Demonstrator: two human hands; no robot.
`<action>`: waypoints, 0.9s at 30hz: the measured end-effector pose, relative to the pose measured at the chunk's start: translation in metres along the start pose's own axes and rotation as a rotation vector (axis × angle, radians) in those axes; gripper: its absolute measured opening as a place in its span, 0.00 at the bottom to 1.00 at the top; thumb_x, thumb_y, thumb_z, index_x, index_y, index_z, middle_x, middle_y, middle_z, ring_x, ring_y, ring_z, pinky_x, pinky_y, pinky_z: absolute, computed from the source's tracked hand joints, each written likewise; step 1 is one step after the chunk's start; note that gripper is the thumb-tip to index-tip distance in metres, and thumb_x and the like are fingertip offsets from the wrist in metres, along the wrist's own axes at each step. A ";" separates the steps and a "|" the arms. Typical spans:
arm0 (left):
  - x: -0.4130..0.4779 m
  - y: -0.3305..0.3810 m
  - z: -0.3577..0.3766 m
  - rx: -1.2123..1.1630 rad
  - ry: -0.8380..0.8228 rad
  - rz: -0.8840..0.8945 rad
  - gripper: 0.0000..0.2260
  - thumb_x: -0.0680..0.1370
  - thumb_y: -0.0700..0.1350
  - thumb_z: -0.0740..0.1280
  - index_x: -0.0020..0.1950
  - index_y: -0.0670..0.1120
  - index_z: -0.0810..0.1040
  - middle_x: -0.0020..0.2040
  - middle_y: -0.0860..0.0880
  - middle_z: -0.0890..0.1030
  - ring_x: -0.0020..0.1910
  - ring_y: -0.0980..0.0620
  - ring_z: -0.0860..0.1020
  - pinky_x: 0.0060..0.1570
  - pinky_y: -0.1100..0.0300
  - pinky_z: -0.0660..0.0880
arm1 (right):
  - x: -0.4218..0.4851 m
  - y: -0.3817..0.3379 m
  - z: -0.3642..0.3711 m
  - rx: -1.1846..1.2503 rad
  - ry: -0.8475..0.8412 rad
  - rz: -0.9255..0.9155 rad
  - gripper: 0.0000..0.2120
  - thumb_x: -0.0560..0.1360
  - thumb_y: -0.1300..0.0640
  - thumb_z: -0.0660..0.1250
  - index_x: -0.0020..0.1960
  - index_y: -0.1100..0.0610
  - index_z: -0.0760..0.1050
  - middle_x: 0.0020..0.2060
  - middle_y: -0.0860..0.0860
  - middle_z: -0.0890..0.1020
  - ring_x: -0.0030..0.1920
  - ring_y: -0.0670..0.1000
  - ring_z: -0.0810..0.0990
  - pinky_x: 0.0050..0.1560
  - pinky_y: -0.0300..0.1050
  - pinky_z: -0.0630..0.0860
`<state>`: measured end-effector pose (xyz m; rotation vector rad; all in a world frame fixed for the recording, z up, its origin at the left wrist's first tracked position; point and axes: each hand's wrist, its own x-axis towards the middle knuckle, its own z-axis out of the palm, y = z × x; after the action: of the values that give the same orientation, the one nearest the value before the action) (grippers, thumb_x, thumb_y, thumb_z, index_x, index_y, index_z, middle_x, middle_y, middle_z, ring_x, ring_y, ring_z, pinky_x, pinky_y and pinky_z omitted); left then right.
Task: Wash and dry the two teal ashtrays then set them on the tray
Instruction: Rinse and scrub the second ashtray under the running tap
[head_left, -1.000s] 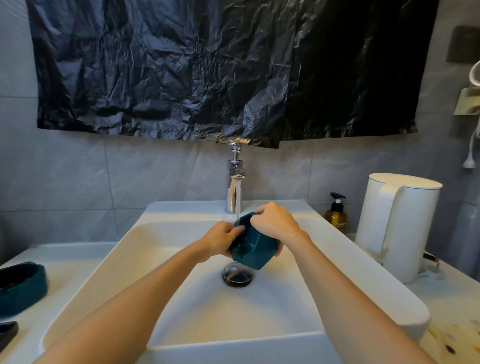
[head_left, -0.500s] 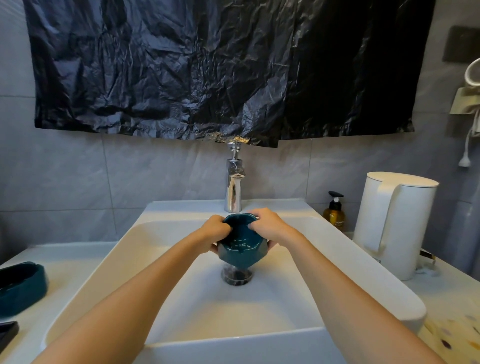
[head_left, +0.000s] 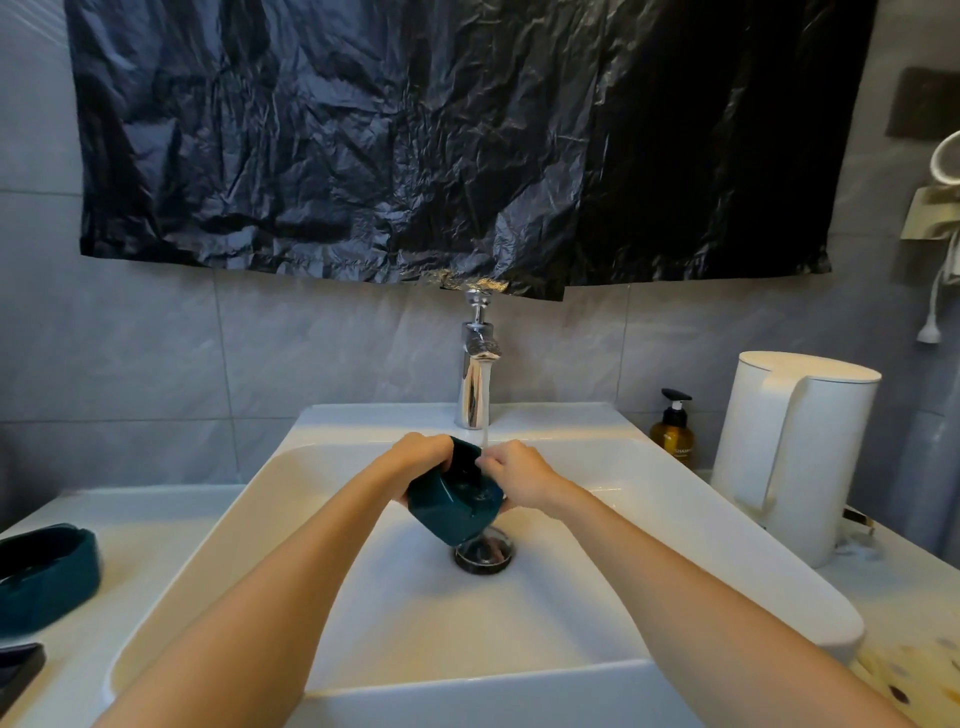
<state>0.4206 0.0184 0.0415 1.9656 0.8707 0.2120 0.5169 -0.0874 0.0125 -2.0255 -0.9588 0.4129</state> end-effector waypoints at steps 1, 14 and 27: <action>0.002 -0.001 -0.002 0.022 0.039 0.015 0.11 0.75 0.42 0.60 0.55 0.40 0.71 0.48 0.40 0.78 0.48 0.43 0.77 0.47 0.53 0.76 | 0.000 -0.001 0.005 0.059 -0.021 0.030 0.09 0.82 0.60 0.56 0.47 0.57 0.74 0.47 0.56 0.77 0.47 0.60 0.80 0.34 0.50 0.82; 0.009 -0.003 -0.005 0.405 0.299 0.160 0.08 0.74 0.49 0.60 0.45 0.45 0.73 0.36 0.48 0.74 0.40 0.48 0.72 0.36 0.60 0.65 | -0.005 -0.004 0.011 0.292 -0.202 0.143 0.10 0.82 0.66 0.53 0.59 0.63 0.71 0.56 0.62 0.78 0.57 0.65 0.80 0.49 0.54 0.80; 0.013 -0.008 0.010 0.004 0.408 0.393 0.18 0.74 0.38 0.60 0.63 0.48 0.75 0.58 0.46 0.79 0.52 0.48 0.74 0.51 0.55 0.73 | -0.007 -0.010 0.012 0.903 -0.177 0.346 0.20 0.77 0.76 0.57 0.66 0.63 0.68 0.62 0.63 0.74 0.56 0.63 0.78 0.44 0.53 0.82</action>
<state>0.4310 0.0224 0.0265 2.1189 0.7232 0.8626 0.5009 -0.0824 0.0127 -1.3135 -0.3782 1.0166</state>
